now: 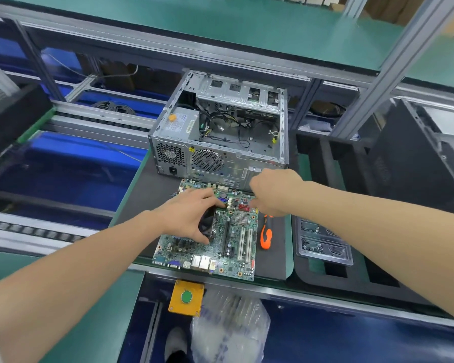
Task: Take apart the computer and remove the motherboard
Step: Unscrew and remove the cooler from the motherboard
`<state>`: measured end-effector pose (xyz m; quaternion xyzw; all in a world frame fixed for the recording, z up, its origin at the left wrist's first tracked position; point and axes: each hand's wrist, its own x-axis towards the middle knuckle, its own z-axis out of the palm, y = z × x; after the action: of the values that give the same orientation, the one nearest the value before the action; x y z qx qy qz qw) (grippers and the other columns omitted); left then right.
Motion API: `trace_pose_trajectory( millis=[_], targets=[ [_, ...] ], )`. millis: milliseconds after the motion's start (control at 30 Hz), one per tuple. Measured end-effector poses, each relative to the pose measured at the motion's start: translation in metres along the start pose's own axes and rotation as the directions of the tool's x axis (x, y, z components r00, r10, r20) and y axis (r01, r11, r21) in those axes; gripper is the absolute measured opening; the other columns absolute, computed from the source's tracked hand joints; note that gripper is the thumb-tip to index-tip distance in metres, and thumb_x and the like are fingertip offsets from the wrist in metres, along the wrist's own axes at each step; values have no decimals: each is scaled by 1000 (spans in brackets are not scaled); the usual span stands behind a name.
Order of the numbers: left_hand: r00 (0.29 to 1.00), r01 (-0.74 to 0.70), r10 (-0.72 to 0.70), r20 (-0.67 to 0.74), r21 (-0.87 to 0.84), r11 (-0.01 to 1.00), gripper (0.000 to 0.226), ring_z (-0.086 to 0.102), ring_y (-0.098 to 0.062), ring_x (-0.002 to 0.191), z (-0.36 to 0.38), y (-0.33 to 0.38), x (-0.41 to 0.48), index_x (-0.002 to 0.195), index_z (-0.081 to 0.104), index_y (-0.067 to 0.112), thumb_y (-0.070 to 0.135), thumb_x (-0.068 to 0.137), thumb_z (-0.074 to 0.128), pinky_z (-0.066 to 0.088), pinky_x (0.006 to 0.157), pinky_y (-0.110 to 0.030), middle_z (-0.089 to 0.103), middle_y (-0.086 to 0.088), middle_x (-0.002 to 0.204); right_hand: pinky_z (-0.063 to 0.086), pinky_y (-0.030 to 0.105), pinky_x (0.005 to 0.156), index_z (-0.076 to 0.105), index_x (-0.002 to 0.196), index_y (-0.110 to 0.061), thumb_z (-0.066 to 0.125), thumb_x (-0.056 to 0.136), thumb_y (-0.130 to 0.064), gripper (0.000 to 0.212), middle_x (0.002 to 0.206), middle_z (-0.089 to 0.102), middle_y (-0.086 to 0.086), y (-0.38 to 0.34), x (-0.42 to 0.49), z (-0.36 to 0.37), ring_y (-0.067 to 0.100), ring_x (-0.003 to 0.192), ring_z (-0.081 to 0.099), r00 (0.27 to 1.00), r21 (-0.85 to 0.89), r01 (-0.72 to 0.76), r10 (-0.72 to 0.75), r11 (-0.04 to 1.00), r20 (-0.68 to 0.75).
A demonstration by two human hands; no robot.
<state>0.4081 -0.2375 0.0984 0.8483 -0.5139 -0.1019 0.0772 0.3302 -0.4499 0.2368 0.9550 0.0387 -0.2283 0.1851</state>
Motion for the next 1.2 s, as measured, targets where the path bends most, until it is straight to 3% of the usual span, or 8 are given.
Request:
trace_pose_trajectory(
  millis=[233, 367, 500, 633, 800, 900, 1000, 1200],
  targets=[
    [991, 84, -117, -69, -368, 926, 106, 51, -5, 114, -22, -6, -2, 147, 47, 33, 70, 56, 87, 42, 98, -27, 53, 15, 126, 47, 40, 63, 53, 103, -7, 46, 107, -45, 39, 84, 47, 2, -6, 8, -23, 27, 69, 52, 1000, -19, -10, 11, 1000, 22],
    [957, 195, -283, -68, -571, 798, 102, 52, 3, 122, -41, -8, -4, 143, 52, 40, 76, 53, 86, 41, 105, -23, 55, 30, 131, 52, 41, 68, 62, 136, -12, 44, 107, -14, 34, 126, 60, 10, -8, 11, -28, 30, 97, 61, 992, 64, -6, -2, 998, 124],
    [869, 292, -495, -5, -803, 520, 78, 62, 3, 112, -49, -14, -9, 125, 65, 44, 77, 57, 83, 47, 97, -25, 64, 24, 121, 41, 30, 55, 63, 118, -5, 48, 107, -28, 30, 97, 65, 7, -8, 15, -23, 20, 77, 60, 995, 562, -98, 84, 822, 51],
    [760, 290, -635, 141, -947, 136, 82, 74, -20, 102, -56, -13, -6, 113, 74, 21, 71, 50, 92, 54, 91, -34, 77, -7, 111, 39, 32, 58, 60, 105, -16, 76, 82, -58, 51, 84, 60, -2, -7, 19, -13, 18, 69, 55, 980, 806, 88, 93, 585, -174],
    [691, 277, -612, 386, -923, -268, 67, 73, -29, 101, -74, -5, -1, 115, 77, 17, 57, 64, 91, 58, 82, -40, 78, -9, 111, 50, 42, 95, 45, 148, -29, 77, 58, -82, 109, 136, 47, -7, -29, 24, -23, 18, 120, 52, 954, 643, 227, -35, 731, -297],
    [693, 298, -527, 493, -860, -414, 55, 77, -33, 93, -86, 2, 6, 111, 76, 15, 55, 74, 84, 63, 78, -47, 78, -11, 107, 55, 48, 93, 39, 151, -29, 71, 48, -90, 123, 141, 46, -6, -41, 29, -28, 22, 124, 56, 948, 530, 180, -2, 828, -319],
    [686, 303, -486, 542, -819, -487, 46, 73, -26, 64, -99, 10, 15, 96, 73, 14, 55, 77, 82, 59, 56, -34, 77, -7, 83, 55, 41, 77, 44, 142, -28, 74, 52, -82, 109, 132, 45, -5, -40, 33, -33, 26, 106, 63, 924, 470, 121, 74, 874, -374],
    [678, 338, -540, 499, -864, -374, 46, 67, -24, 74, -106, 31, 47, 98, 69, 20, 56, 74, 84, 55, 62, -31, 71, -2, 74, 50, 40, 70, 41, 130, -22, 81, 54, -71, 99, 122, 54, -4, -11, 26, -35, 26, 102, 62, 938, 447, 39, 121, 894, -324]
  ],
)
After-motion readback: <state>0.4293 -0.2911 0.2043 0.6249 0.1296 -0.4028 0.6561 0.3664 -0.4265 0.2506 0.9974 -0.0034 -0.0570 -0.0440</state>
